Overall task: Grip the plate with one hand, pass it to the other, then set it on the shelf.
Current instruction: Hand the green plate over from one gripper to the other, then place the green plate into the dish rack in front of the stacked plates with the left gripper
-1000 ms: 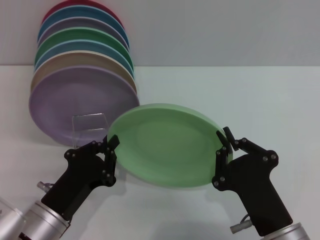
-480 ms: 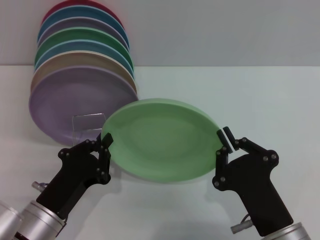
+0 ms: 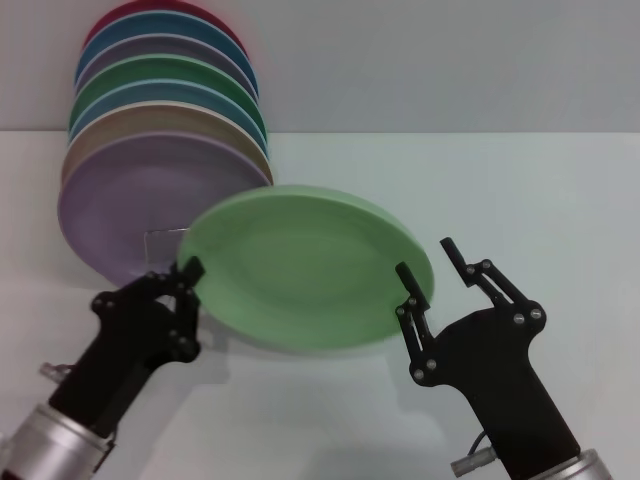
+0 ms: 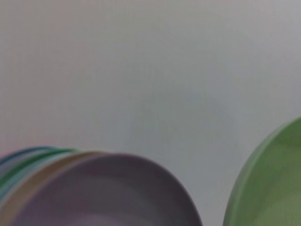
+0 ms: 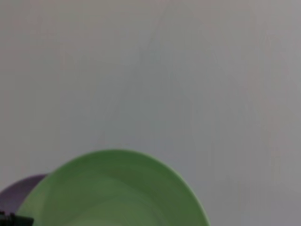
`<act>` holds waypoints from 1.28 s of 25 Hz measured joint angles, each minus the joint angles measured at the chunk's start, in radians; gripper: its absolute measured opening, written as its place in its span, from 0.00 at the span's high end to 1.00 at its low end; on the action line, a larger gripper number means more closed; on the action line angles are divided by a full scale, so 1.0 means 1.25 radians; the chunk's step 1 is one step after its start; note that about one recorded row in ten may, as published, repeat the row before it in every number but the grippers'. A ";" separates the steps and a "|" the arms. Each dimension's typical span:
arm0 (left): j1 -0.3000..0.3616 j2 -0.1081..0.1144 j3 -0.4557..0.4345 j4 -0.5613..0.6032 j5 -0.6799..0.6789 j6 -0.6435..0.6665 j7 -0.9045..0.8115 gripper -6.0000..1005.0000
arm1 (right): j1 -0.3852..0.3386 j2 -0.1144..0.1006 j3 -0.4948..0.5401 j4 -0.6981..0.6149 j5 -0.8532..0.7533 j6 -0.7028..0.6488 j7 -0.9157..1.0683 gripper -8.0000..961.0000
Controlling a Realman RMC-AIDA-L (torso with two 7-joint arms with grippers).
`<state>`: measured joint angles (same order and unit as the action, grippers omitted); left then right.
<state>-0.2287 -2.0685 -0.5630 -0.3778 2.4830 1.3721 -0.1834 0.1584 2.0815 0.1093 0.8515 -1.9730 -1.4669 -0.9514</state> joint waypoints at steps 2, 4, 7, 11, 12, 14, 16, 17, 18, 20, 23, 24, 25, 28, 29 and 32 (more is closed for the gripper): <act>0.018 0.004 -0.019 0.001 0.000 0.049 -0.003 0.96 | 0.001 0.000 -0.018 0.001 -0.004 -0.021 -0.001 0.70; 0.025 0.005 -0.034 0.002 0.000 0.072 -0.005 0.96 | 0.002 0.000 -0.022 0.001 -0.006 -0.022 -0.001 0.64; 0.035 0.007 -0.091 0.023 0.005 0.126 -0.002 0.96 | 0.008 0.000 -0.038 -0.010 -0.011 -0.016 -0.002 0.60; 0.030 0.007 -0.137 0.049 0.005 0.152 -0.002 0.97 | 0.011 0.001 -0.041 -0.022 -0.009 -0.013 0.000 0.60; 0.028 0.007 -0.147 0.054 0.005 0.159 -0.002 0.97 | 0.012 0.002 -0.041 -0.029 -0.007 -0.011 0.001 0.60; 0.026 0.007 -0.170 0.063 0.006 0.177 -0.002 0.97 | 0.012 0.003 -0.039 -0.032 -0.006 -0.006 0.001 0.60; 0.023 0.007 -0.192 0.070 0.006 0.191 -0.002 0.97 | 0.013 0.003 -0.036 -0.037 -0.005 0.004 0.004 0.60; 0.020 0.008 -0.206 0.077 0.007 0.196 -0.002 0.97 | 0.014 0.004 -0.034 -0.042 -0.004 0.010 0.008 0.60; 0.020 0.008 -0.206 0.077 0.007 0.196 -0.002 0.97 | 0.014 0.004 -0.034 -0.042 -0.004 0.010 0.008 0.60; 0.009 0.009 -0.215 0.096 0.007 0.198 -0.001 0.97 | 0.015 0.004 -0.034 -0.048 -0.003 0.012 0.012 0.60; -0.015 0.008 -0.219 0.134 0.004 0.197 0.000 0.97 | 0.015 0.005 -0.032 -0.052 -0.002 0.013 0.013 0.60; -0.018 0.008 -0.219 0.138 0.004 0.197 0.001 0.97 | 0.015 0.005 -0.031 -0.053 -0.002 0.013 0.013 0.60; -0.023 0.007 -0.220 0.147 0.004 0.195 0.003 0.97 | 0.016 0.005 -0.030 -0.053 -0.002 0.013 0.013 0.60; -0.035 0.005 -0.222 0.165 0.003 0.188 0.015 0.97 | 0.016 0.005 -0.027 -0.053 -0.001 0.013 0.013 0.60; -0.037 0.005 -0.223 0.167 0.003 0.184 0.021 0.97 | 0.016 0.005 -0.026 -0.054 -0.001 0.013 0.013 0.60; -0.040 0.003 -0.225 0.170 0.003 0.162 0.039 0.96 | 0.016 0.004 -0.025 -0.055 -0.001 0.013 0.013 0.60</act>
<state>-0.2790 -2.0643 -0.8441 -0.1651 2.4870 1.5743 -0.1348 0.1779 2.0861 0.0782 0.7822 -1.9741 -1.4508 -0.9356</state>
